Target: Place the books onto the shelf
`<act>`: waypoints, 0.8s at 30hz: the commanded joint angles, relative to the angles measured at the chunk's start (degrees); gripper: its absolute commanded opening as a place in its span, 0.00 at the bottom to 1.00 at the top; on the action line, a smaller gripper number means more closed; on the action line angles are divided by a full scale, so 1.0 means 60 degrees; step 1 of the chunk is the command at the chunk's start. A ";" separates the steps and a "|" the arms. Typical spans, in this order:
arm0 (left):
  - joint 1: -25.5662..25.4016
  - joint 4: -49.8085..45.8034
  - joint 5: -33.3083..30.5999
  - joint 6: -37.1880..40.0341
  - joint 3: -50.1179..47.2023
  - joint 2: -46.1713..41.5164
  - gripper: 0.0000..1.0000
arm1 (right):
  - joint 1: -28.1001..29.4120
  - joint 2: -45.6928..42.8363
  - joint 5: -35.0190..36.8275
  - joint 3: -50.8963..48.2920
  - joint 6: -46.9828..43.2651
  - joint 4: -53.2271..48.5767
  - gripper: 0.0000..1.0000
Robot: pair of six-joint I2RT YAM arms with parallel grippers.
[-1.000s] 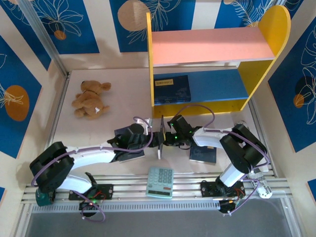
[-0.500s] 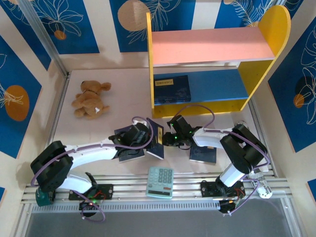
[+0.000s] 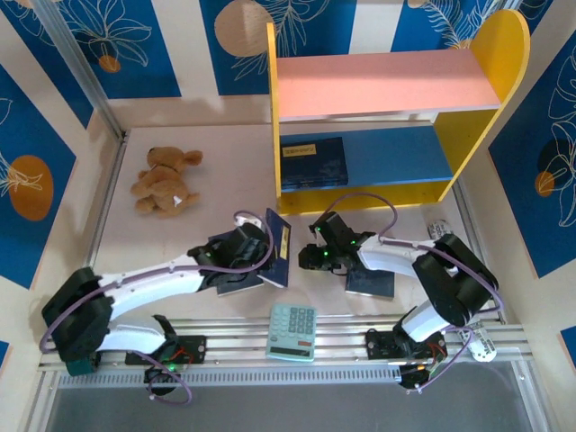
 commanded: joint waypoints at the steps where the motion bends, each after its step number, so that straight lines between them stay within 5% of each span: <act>1: -0.0055 -0.0854 -0.0900 0.0369 0.0316 -0.1298 0.00 | -0.0025 -0.0671 -0.0174 0.0287 -0.0169 -0.0824 0.33; 7: -0.0048 -0.2258 -0.2714 0.0451 0.0563 -0.3795 0.00 | 0.0403 -0.1950 0.0053 0.0716 0.0107 -0.1105 0.36; 12: -0.0063 -0.1798 -0.3940 0.1061 0.1205 -0.5019 0.00 | 0.1138 -0.2782 0.0642 0.1599 0.0195 -0.1661 0.37; 24: -0.0056 -0.0390 -0.3004 0.3742 0.6064 -0.3003 0.00 | 0.1680 -0.4565 0.0283 0.5322 -0.0350 -0.2973 0.41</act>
